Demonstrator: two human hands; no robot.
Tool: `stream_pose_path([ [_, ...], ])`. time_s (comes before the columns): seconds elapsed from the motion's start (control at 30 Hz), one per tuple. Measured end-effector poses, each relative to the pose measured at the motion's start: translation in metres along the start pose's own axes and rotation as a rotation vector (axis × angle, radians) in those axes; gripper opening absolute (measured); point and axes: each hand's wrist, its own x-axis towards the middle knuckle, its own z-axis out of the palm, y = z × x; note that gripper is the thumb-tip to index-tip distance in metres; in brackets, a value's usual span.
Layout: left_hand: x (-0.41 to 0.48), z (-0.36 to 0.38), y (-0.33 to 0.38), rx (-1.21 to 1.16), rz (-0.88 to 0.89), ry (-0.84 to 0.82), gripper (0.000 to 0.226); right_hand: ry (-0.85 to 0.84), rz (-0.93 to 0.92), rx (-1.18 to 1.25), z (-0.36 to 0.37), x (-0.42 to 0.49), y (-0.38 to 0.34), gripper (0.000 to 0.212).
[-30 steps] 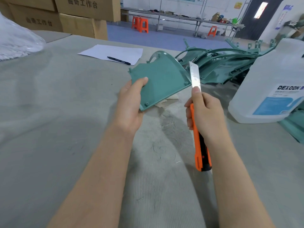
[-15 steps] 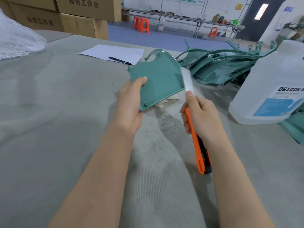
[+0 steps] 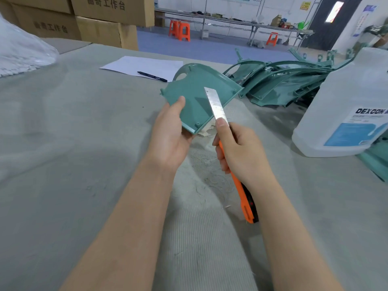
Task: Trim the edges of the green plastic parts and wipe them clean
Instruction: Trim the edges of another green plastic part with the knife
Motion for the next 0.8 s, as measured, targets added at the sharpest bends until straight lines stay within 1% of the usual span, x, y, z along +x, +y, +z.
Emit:
stream_pose_path([
  [0.17, -0.001, 0.004, -0.002, -0.060, -0.043, 0.005, 0.032, -0.071, -0.054, -0.058, 0.007, -0.003, 0.000, 0.050],
  [0.27, 0.001, 0.005, -0.002, -0.145, -0.074, 0.016, 0.034, -0.107, -0.115, -0.105, 0.013, -0.005, -0.001, 0.047],
  [0.37, 0.002, 0.005, -0.001, -0.193, -0.128, -0.027, 0.022, -0.126, -0.135, -0.120, 0.017, -0.006, -0.001, 0.045],
  [0.43, 0.003, 0.005, -0.001, -0.207, -0.129, -0.016, 0.024, -0.109, -0.137, -0.118, 0.015, -0.006, -0.001, 0.045],
  [0.5, 0.002, 0.005, -0.001, -0.221, -0.105, 0.003, 0.030, -0.063, -0.129, -0.110, 0.012, -0.005, -0.002, 0.047],
  [0.6, 0.000, 0.007, 0.000, -0.217, -0.089, 0.017, 0.032, 0.004, -0.109, -0.090, 0.009, -0.003, -0.002, 0.051],
  [0.8, 0.000, 0.010, -0.001, -0.259, -0.065, 0.053, 0.033, 0.029, -0.110, -0.116, 0.010, -0.003, -0.002, 0.054],
])
